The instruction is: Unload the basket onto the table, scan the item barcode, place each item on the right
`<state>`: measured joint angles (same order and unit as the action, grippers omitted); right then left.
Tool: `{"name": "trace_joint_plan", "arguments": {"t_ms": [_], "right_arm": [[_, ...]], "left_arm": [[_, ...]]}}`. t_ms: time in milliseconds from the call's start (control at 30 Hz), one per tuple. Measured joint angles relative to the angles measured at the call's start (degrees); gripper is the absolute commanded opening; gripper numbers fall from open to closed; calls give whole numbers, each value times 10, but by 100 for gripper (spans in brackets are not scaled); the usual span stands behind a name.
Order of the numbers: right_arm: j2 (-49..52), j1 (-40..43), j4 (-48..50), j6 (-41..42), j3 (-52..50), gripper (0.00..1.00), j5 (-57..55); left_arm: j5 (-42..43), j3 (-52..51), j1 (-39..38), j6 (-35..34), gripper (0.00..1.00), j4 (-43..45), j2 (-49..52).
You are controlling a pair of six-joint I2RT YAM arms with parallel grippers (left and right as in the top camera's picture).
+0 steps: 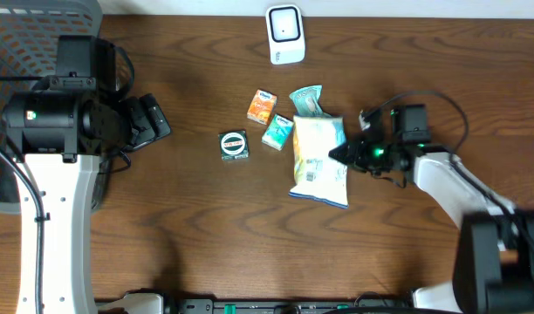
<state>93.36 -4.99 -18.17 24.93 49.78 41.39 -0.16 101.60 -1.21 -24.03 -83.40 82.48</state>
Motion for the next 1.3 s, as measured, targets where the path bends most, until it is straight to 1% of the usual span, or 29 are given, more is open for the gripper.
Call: {"name": "trace_joint_plan", "arguments": {"t_ms": [100, 200, 300, 333, 400, 467, 500, 533, 567, 633, 700, 800, 900, 967, 1033, 1067, 1100, 1133, 1200, 1300], "right_arm": [[-43, -1, -33, -9, 10, 1, -25], [-47, -4, -75, -23, 12, 1, -71], [-36, -12, -104, -30, 11, 5, -132], [-30, -16, -108, -31, 11, 9, -154], [-16, -20, -110, -34, 11, 38, -185], [2, -21, -110, -35, 11, 55, -205], [11, -22, -109, -38, 11, 69, -209], [20, -22, -109, -42, 11, 79, -212], [30, -23, -110, -42, 11, 86, -215], [40, -23, -110, -46, 13, 94, -211], [37, -25, -107, -50, 14, 96, -214], [37, -25, -108, -50, 15, 97, -212], [38, -28, -107, -50, 15, 97, -213], [41, -34, -96, -50, 15, 93, -213], [52, -45, -76, -48, 20, 77, -210], [62, -53, -63, -47, 24, 67, -208], [73, -62, -52, -44, 30, 52, -205], [82, -70, -41, -41, 34, 30, -202], [103, -82, -27, -34, 40, 1, -186], [116, -83, -13, -23, 41, 1, -139]], "left_arm": [[0, 0, 0, 0, 98, 0, 0], [0, 0, 0, 0, 98, 0, 0], [0, 0, 0, 0, 98, 0, 0], [0, 0, 0, 0, 98, 0, 0], [0, 0, 0, 0, 98, 0, 0], [0, 0, 0, 0, 98, 0, 0], [0, 0, 0, 0, 98, 0, 0], [0, 0, 0, 0, 98, 0, 0], [0, 0, 0, 0, 98, 0, 0], [0, 0, 0, 0, 98, 0, 0], [0, 0, 0, 0, 98, -1, 0], [0, 0, 0, 0, 98, 0, 0], [0, 0, 0, 0, 97, 0, 0], [0, 0, 0, 0, 98, 0, 0], [0, 0, 0, 0, 98, 0, 0], [0, 0, 0, 0, 98, 0, 0], [0, 0, 0, 0, 98, 0, 0], [0, 0, 0, 0, 97, 0, 0], [0, 0, 0, 0, 98, 0, 0], [0, 0, 0, 0, 98, 0, 0]]}}
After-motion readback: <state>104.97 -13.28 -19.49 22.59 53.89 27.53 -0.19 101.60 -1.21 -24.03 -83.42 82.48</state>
